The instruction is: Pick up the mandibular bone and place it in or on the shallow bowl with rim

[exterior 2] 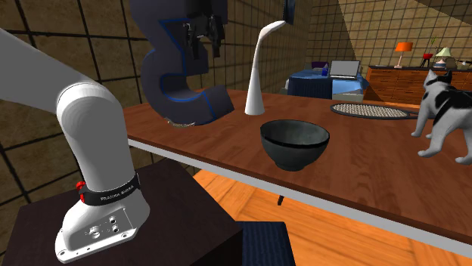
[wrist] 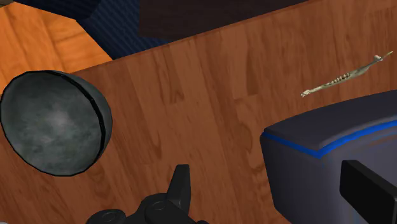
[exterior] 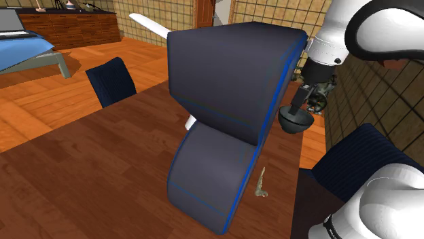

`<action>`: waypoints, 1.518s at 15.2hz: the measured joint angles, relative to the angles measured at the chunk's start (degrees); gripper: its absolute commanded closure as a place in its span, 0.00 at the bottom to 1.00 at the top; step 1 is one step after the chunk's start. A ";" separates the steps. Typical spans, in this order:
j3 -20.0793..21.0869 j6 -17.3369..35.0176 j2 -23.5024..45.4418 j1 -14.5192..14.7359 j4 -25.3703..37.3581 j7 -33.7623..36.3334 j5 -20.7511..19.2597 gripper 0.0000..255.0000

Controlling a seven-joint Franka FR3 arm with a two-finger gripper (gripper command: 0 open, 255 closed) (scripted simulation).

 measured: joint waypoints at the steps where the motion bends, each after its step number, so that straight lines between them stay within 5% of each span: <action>1: 0.00 0.00 0.00 0.00 0.00 0.00 0.00 0.00; 11: 13.77 -5.49 13.43 0.64 1.12 16.80 3.30 0.00; 23: 27.36 -9.40 42.51 2.02 7.57 40.60 7.02 0.00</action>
